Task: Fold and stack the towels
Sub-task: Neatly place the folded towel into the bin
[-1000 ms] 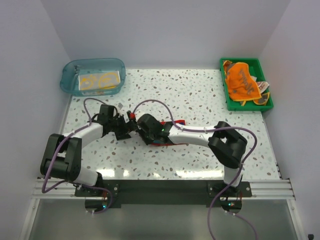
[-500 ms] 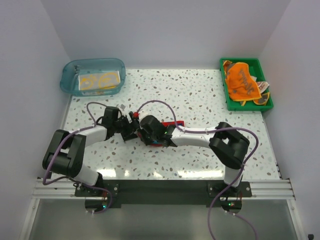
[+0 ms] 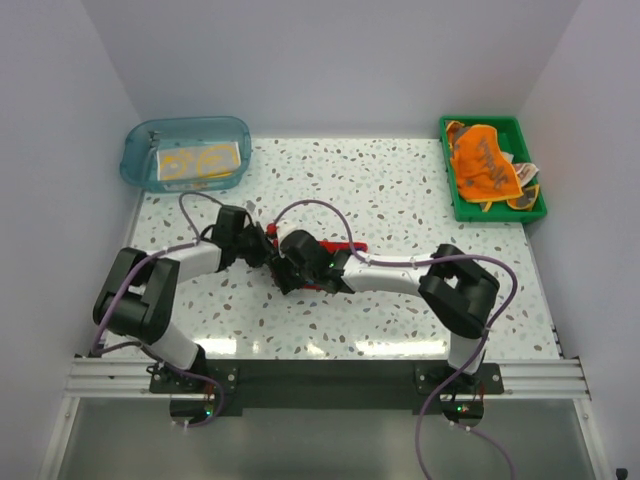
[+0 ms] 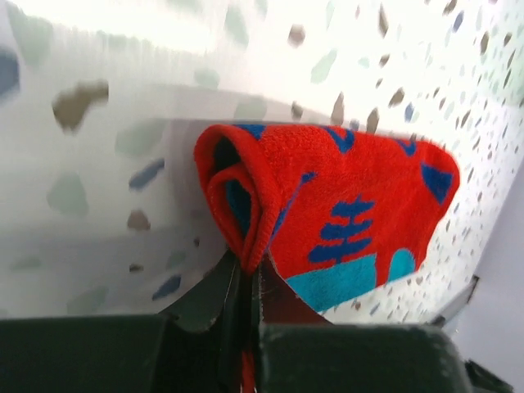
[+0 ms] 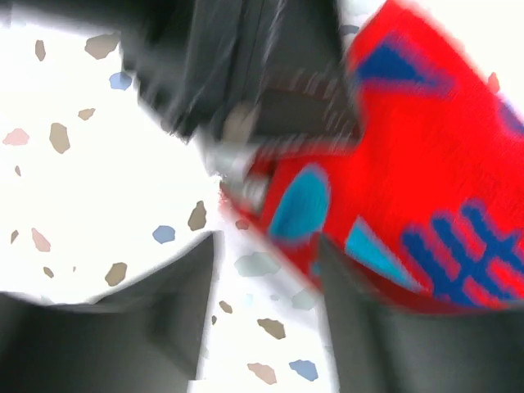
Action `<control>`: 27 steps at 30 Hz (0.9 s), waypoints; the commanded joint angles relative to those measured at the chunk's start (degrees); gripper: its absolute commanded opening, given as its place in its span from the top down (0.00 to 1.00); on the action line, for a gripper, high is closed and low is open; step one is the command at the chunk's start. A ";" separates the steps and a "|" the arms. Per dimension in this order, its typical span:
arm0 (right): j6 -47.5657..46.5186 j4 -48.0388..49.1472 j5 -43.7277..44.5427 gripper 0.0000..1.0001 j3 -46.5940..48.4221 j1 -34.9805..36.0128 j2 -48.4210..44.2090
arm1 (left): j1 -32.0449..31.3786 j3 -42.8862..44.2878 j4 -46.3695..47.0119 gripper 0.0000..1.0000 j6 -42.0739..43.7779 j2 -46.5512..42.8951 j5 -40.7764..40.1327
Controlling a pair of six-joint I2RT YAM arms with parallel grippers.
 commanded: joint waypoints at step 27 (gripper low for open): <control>-12.34 -27.13 1.80 0.01 0.14 -9.60 -17.05 | 22.28 81.83 -30.93 1.00 29.28 36.36 -18.31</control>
